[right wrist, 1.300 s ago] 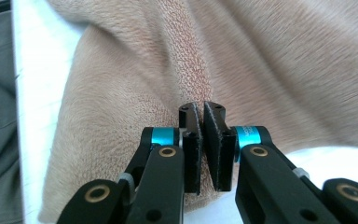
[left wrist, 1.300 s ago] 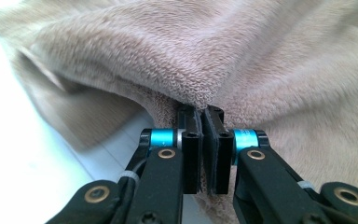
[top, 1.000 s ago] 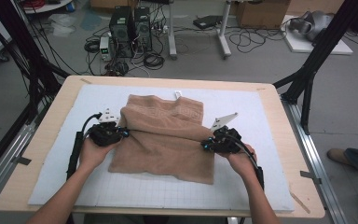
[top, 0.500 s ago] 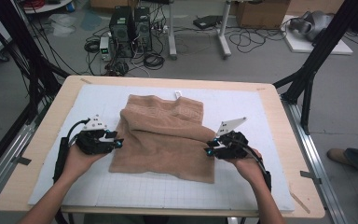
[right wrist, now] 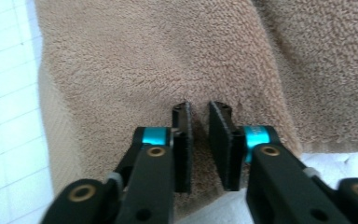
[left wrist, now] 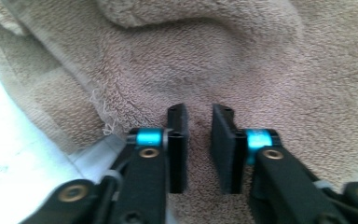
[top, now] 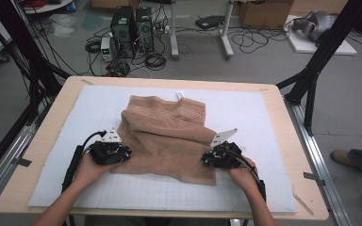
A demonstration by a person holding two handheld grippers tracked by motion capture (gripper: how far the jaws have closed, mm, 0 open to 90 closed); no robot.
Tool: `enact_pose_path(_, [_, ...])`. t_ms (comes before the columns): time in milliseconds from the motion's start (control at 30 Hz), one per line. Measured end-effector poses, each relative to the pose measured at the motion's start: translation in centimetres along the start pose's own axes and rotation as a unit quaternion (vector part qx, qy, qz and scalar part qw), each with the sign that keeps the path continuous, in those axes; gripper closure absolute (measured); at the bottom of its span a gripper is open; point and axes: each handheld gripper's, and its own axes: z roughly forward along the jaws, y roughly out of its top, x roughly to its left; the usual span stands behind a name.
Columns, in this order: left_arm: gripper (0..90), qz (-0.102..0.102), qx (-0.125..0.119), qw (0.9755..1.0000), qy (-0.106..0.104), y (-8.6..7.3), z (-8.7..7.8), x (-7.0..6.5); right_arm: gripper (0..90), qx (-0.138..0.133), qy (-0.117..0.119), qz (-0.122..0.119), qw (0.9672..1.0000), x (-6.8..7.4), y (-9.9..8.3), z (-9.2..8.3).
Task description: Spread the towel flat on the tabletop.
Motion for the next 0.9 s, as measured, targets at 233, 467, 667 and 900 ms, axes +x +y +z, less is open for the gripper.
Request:
enact_pose_path(233, [85.6,-0.004,-0.006,0.9999,-0.007,-0.2,-1.0,-0.4,89.0,0.005,0.014,-0.004,0.9999,0.2,0.0,-0.4])
enact_pose_path(467, [85.8,0.004,-0.032,0.9994,-0.012,-0.5,-3.5,-1.3,89.1,-0.016,0.025,-0.009,0.9995,1.2,-0.3,-1.6])
enact_pose_path(667, [85.9,0.011,-0.061,0.9979,-0.018,-0.1,-6.4,-2.5,89.4,-0.040,0.024,-0.027,0.9986,2.8,-0.2,-3.7])
enact_pose_path(900, [85.9,0.029,-0.094,0.9945,-0.036,0.3,-10.1,-4.4,89.5,-0.059,0.026,-0.058,0.9962,4.7,0.4,-6.5])
